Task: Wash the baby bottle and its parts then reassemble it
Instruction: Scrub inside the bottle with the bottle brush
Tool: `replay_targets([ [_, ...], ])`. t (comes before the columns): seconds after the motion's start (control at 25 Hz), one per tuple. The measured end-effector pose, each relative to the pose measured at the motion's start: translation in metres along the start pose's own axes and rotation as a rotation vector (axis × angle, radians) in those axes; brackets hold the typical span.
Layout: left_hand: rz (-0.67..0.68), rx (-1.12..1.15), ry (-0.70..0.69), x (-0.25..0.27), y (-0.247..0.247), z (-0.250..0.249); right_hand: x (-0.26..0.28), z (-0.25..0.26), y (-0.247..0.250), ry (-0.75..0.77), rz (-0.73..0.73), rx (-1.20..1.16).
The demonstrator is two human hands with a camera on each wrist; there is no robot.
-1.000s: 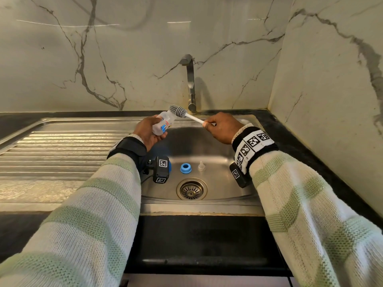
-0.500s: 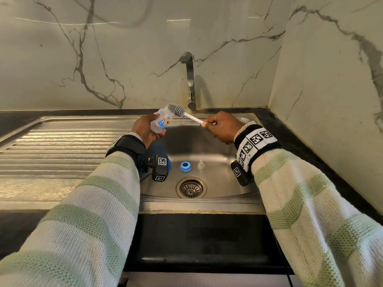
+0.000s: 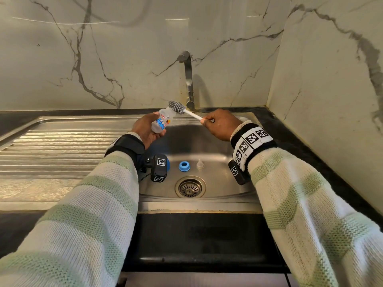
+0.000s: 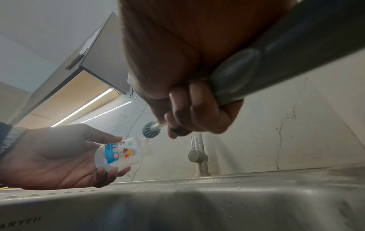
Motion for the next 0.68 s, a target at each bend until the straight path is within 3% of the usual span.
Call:
replay_targets([
  [0.2,-0.068,-0.041,-0.033,-0.0064,0.0058,-0.0004,0.0016,0.0003,-0.0004,0.002,0.011,-0.006],
  [0.68,-0.028,-0.021,-0.043,-0.0071,0.0027,-0.0008,0.0022,-0.0003,-0.0003,-0.013,0.019,-0.005],
])
Point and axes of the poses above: each hand's wrist, its own x-axis away from the middle knuckle, its own y-axis out of the back of the hand, z = x × y, the point moved 4 cm from there along -x, towards the middle knuckle, and after that the axes turned 1 degree about -x, right-handed, at the moved point
